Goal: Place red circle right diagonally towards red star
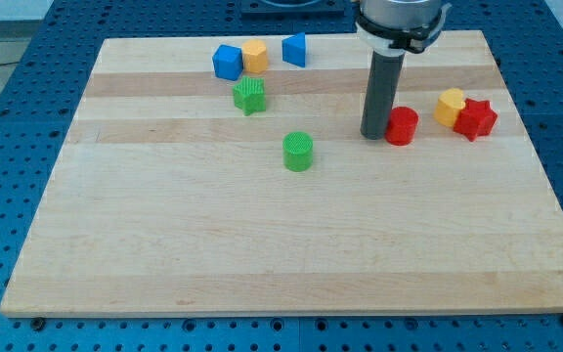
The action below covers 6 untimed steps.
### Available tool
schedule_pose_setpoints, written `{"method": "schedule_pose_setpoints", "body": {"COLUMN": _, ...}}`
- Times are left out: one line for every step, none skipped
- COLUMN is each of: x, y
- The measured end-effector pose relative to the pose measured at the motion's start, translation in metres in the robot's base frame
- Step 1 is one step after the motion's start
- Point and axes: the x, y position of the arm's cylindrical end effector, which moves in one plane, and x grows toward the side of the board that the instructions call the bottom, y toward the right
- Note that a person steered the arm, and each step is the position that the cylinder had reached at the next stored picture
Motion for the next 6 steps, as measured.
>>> {"method": "schedule_pose_setpoints", "body": {"x": -0.018, "y": -0.008}}
{"method": "schedule_pose_setpoints", "body": {"x": -0.019, "y": 0.009}}
{"method": "schedule_pose_setpoints", "body": {"x": -0.008, "y": 0.036}}
{"method": "schedule_pose_setpoints", "body": {"x": -0.003, "y": 0.053}}
{"method": "schedule_pose_setpoints", "body": {"x": 0.008, "y": 0.052}}
{"method": "schedule_pose_setpoints", "body": {"x": 0.017, "y": 0.052}}
